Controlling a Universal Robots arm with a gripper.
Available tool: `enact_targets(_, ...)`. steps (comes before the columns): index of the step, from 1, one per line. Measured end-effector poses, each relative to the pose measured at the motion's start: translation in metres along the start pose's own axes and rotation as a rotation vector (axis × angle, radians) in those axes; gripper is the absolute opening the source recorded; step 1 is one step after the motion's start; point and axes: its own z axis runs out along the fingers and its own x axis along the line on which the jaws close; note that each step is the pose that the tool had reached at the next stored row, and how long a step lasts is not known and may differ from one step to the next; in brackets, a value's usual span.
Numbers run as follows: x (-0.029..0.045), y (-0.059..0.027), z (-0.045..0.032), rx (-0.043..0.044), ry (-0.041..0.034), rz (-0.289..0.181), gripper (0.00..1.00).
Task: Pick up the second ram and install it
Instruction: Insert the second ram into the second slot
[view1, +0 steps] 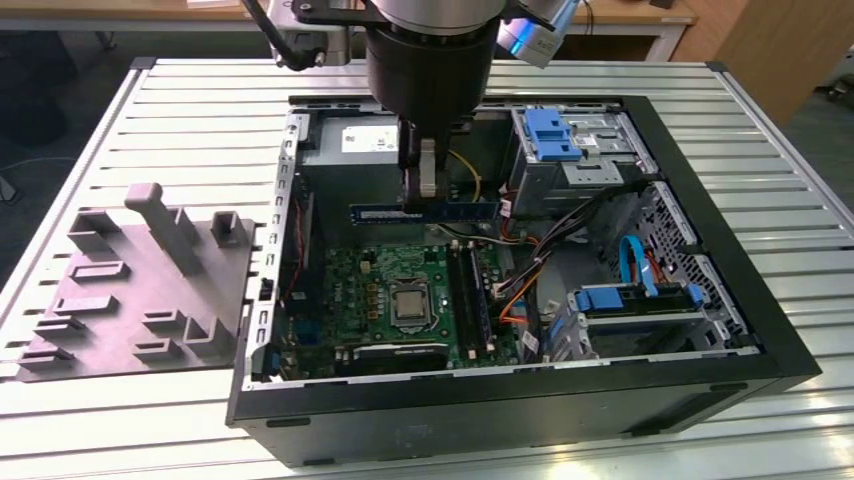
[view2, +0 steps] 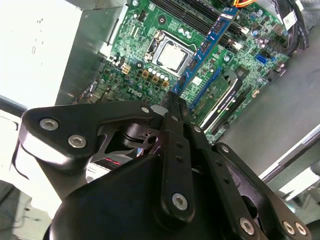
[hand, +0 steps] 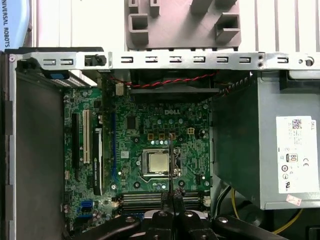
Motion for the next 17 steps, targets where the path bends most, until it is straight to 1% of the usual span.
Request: enact_targets(17,0.0001,0.0,0.0035,0.0165,-0.0096,0.306,0.11)
